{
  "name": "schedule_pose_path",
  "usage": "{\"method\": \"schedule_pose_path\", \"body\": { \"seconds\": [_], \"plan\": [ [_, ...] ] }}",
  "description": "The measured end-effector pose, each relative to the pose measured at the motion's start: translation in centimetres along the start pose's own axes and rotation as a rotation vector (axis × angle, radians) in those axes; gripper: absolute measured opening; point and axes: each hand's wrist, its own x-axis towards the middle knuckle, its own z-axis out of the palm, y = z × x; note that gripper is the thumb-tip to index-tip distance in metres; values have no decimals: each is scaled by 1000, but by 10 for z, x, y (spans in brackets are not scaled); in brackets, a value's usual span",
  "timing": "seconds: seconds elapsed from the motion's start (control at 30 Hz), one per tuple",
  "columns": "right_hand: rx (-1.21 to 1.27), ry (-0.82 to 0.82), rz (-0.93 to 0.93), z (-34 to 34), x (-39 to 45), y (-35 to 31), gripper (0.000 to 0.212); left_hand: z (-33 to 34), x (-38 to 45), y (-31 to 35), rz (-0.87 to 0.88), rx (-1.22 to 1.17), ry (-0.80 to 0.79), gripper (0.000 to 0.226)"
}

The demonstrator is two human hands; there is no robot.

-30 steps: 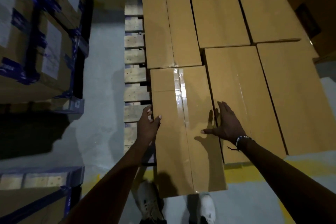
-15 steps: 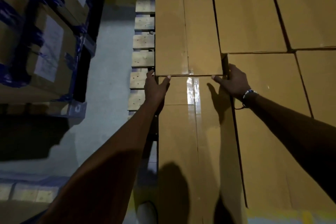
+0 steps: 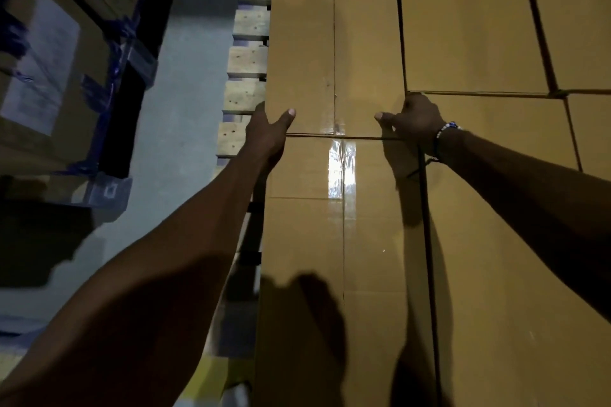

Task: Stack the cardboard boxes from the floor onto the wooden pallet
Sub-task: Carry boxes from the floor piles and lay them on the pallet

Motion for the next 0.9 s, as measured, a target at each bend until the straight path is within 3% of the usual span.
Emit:
{"method": "schedule_pose_path", "body": {
  "seconds": [0.27,0.4,0.57,0.73,0.9],
  "plan": [
    [-8,108,-107,6,-13,6,48,-5,1,-9,8,-47,16,63],
    [10,137,-123,0,-16,8,59,-3,1,-5,41,-53,16,62],
    [6,136,-101,-4,-8,-4,54,-3,12,10,74,-10,6,60],
    [-43,170,-59,-2,-10,-12,67,2,16,9,37,23,-2,60],
    [-98,235,-83,0,-16,-11,63,4,13,12,54,117,11,60]
  ]
}}
